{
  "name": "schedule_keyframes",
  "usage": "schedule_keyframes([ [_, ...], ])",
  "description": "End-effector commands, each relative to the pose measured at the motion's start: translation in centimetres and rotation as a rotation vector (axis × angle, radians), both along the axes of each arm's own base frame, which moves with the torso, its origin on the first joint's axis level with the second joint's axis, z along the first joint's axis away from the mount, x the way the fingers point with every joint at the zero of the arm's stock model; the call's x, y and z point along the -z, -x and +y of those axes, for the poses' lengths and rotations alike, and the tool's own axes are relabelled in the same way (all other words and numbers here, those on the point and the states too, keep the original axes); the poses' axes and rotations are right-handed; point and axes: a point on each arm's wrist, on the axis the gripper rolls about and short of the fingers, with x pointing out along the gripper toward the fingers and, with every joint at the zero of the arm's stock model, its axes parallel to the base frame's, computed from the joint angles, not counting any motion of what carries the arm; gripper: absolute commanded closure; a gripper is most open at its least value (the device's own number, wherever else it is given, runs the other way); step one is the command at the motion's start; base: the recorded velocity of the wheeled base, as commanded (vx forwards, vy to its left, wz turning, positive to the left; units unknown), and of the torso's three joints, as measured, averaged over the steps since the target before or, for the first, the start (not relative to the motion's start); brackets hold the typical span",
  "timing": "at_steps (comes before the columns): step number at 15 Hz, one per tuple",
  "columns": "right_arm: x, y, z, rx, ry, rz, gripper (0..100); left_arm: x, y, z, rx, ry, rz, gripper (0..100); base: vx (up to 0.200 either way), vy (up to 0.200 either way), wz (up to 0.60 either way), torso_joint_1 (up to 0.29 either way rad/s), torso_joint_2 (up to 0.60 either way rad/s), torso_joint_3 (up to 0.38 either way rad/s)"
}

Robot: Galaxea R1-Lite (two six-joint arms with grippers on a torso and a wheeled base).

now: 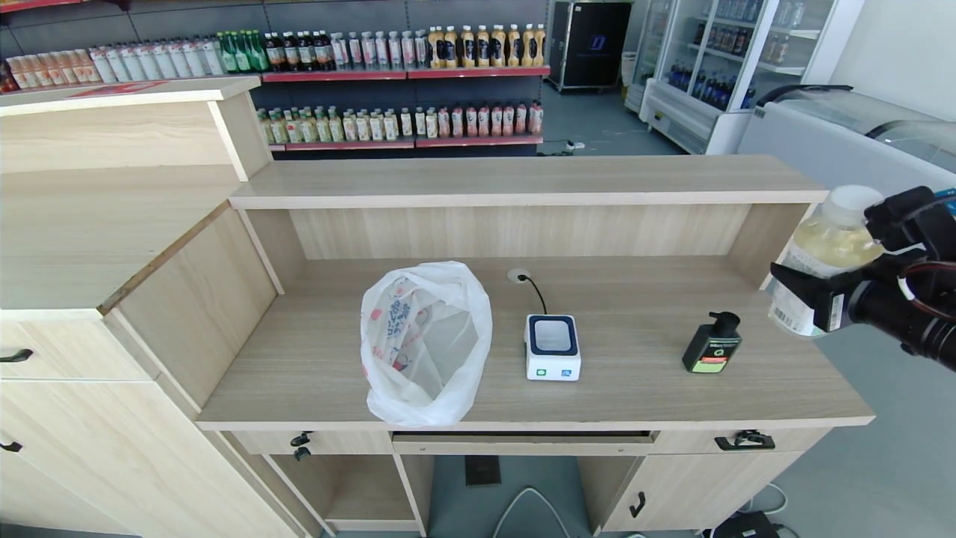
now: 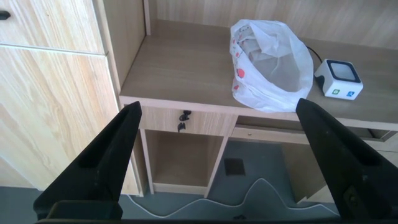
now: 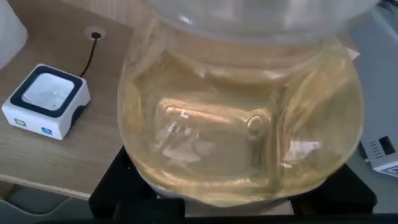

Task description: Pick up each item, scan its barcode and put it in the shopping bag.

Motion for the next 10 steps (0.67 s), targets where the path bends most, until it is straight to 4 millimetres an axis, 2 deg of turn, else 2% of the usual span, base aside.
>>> schedule_keyframes([
  [1, 0.9, -0.2, -0.2, 0.037, 0.072, 0.022, 100, 0.0, 0.0, 0.0, 0.000, 0.001, -0.001, 0, 0.000, 0.000, 0.00, 0.000, 0.00, 0.000],
  [4, 0.7, -0.4, -0.2, 0.042, 0.118, -0.030, 100, 0.0, 0.0, 0.0, 0.000, 0.001, -0.001, 0, 0.000, 0.000, 0.00, 0.000, 0.00, 0.000],
  [6, 0.7, -0.5, -0.2, 0.042, 0.143, -0.039, 100, 0.0, 0.0, 0.0, 0.000, 0.001, -0.001, 0, 0.000, 0.000, 0.60, 0.005, 0.00, 0.000],
  [8, 1.6, -0.3, -1.5, 0.096, 0.280, -0.018, 100, 0.0, 0.0, 0.0, -0.001, 0.001, -0.001, 0, 0.000, 0.000, 0.60, 0.002, 0.00, 0.002],
  [10, 2.2, -1.1, -1.8, 0.088, 0.299, -0.048, 100, 0.0, 0.0, 0.0, 0.000, 0.001, -0.001, 0, 0.000, 0.000, 0.60, 0.005, 0.00, 0.002],
])
